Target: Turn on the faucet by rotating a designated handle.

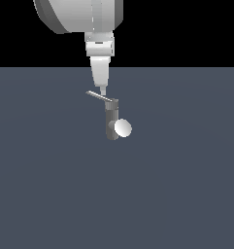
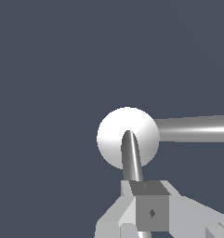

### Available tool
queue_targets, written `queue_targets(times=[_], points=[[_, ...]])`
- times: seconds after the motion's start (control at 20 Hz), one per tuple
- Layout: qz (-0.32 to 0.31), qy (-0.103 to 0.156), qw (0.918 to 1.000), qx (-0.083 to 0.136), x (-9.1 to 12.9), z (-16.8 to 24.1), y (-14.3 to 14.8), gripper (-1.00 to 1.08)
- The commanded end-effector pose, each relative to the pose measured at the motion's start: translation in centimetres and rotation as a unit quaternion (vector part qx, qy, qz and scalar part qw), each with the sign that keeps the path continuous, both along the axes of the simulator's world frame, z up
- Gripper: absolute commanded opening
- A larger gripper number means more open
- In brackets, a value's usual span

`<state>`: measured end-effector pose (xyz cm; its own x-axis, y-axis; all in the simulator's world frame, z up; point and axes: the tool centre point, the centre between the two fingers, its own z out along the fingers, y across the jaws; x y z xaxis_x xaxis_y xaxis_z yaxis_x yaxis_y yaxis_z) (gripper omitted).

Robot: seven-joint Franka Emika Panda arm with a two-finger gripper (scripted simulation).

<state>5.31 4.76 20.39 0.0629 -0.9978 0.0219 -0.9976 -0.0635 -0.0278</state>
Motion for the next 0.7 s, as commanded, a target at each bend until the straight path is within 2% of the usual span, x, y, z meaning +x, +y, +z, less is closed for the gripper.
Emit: queue_targets(times=[0.0,0.65], points=[[0.02,0.009,0.9997,0.006,0.3,-1.6,2.9,-1.0],[0.037,0.015,0.9992,0.009,2.9,-2.2,5.8,-1.0]])
